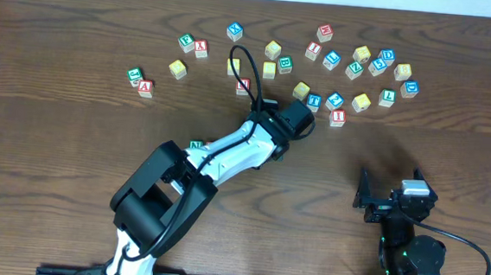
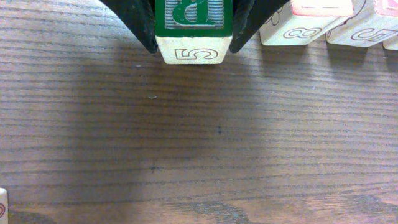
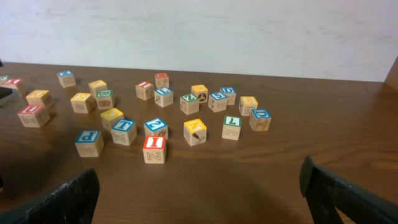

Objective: Spell out NEURIPS
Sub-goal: 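Carry the green R block toward the right end of the N E U row, then lower the R block right of U and open the left gripper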

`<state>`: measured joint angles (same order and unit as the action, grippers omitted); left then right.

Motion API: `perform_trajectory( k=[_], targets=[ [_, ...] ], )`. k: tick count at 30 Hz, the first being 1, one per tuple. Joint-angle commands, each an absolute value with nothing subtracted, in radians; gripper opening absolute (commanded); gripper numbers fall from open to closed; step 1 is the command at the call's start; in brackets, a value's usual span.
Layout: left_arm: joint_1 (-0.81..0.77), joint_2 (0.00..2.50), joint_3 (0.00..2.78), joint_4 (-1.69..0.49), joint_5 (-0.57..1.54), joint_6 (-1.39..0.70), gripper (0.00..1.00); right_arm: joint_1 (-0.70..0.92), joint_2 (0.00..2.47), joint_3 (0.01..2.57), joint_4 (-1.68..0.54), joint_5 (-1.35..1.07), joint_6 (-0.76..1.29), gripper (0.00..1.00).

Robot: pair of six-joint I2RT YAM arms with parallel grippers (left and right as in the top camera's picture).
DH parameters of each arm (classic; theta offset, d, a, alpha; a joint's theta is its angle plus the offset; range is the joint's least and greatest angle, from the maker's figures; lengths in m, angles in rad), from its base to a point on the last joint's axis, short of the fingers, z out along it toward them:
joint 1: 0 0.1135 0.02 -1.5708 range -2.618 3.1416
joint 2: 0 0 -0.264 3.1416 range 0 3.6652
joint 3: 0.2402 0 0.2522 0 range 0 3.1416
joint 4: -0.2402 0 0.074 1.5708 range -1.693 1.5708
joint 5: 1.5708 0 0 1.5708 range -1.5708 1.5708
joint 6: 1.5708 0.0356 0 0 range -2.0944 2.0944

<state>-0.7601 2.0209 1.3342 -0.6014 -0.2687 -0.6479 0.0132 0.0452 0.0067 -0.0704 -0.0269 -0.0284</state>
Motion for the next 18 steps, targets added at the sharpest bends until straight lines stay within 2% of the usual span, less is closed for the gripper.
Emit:
perform_trajectory(
  k=[1, 7, 18],
  targets=[
    [-0.752, 1.990, 1.269, -0.587, -0.274, -0.661, 0.08, 0.007, 0.042, 0.006, -0.075, -0.029, -0.012, 0.99],
    [-0.752, 1.920, 1.183, -0.518, -0.269, -0.661, 0.08, 0.007, 0.042, 0.006, -0.075, -0.029, -0.012, 0.99],
    [-0.752, 1.917, 1.180, -0.517, -0.244, -0.661, 0.08, 0.007, 0.042, 0.006, -0.075, -0.029, -0.012, 0.99]
  ],
)
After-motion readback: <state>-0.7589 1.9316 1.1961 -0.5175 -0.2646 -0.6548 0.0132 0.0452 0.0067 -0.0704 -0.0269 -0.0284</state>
